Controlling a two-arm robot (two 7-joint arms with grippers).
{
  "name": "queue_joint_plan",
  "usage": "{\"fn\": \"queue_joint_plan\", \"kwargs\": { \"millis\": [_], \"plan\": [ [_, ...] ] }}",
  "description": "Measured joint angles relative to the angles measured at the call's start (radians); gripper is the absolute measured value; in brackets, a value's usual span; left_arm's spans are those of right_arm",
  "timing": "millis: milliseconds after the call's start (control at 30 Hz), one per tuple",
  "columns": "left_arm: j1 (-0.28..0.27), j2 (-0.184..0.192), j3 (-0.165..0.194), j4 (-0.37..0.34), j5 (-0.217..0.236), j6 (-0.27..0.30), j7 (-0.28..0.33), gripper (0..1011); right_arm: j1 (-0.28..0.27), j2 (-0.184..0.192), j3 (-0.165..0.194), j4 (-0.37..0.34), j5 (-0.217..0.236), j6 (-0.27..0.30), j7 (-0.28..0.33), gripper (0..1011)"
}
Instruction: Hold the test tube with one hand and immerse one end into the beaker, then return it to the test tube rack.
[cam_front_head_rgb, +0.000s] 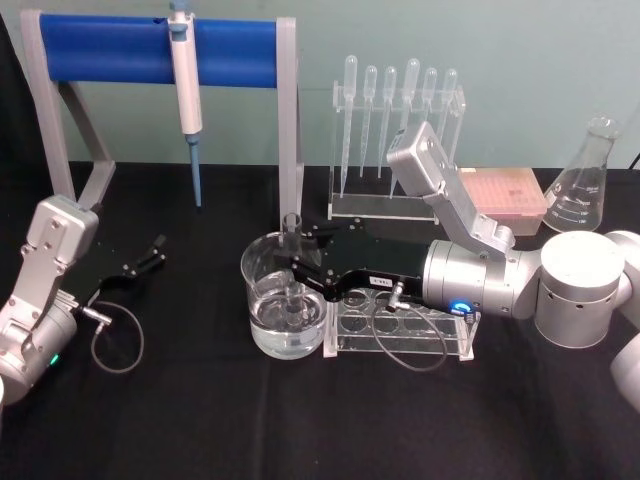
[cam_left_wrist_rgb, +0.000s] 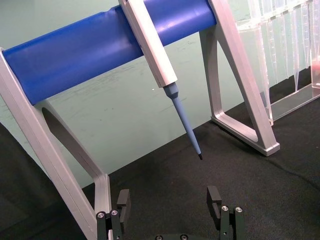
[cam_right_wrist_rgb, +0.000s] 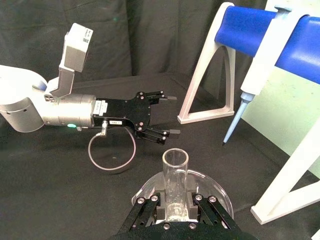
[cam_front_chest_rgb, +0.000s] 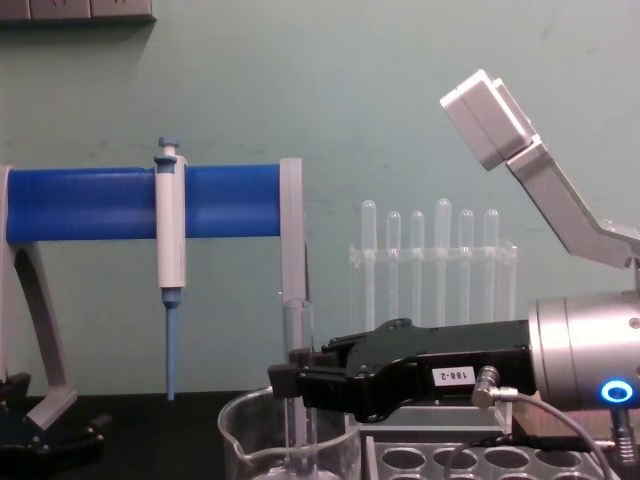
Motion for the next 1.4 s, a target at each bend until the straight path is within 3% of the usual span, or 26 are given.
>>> {"fn": "queue_joint_plan", "kwargs": {
  "millis": [1400],
  "plan": [
    [0.0, 0.0, 0.0, 0.0, 0.0, 0.0, 0.0, 1000, 0.0, 0.0, 0.0, 0.0, 0.0, 0.0, 0.0, 236]
  ]
}}
